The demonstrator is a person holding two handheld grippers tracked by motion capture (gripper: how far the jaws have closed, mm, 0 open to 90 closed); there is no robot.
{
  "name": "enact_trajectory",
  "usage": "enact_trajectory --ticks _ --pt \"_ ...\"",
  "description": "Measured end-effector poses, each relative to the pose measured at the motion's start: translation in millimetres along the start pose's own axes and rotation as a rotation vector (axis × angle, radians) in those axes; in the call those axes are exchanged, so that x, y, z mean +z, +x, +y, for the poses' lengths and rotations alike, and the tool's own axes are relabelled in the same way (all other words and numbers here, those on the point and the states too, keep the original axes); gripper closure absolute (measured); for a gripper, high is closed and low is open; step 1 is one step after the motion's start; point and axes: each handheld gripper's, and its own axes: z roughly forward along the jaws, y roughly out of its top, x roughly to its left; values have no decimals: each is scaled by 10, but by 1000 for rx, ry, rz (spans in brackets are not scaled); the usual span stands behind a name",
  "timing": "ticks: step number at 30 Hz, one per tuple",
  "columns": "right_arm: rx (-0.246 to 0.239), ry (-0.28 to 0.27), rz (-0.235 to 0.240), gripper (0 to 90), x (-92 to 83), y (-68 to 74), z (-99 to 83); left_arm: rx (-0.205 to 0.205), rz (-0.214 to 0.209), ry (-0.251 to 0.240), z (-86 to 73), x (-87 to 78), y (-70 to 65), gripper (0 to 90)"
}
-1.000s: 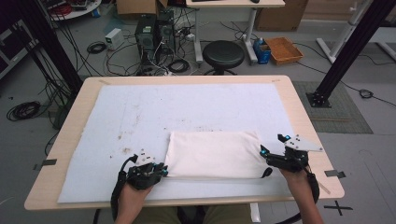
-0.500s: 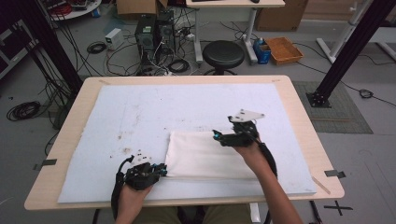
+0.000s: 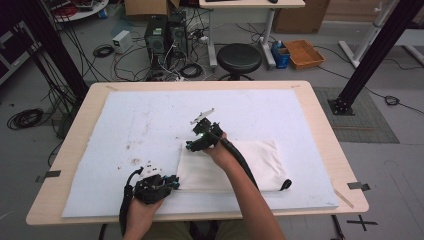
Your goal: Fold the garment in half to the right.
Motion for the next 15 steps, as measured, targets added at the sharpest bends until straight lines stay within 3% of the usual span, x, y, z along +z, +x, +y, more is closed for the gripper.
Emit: enact_trajectory --ticks 2,6,11,15 --pt "28 25 -2 375 65 11 34 -6 -4 1 1 0 3 786" --pt "29 56 14 472 162 43 84 -13 -13 5 7 1 21 786" --pt "-30 81 11 584 260 115 138 -23 -22 12 16 2 35 789" --pt "-9 80 66 800 294 125 148 -22 -21 12 17 2 35 794"
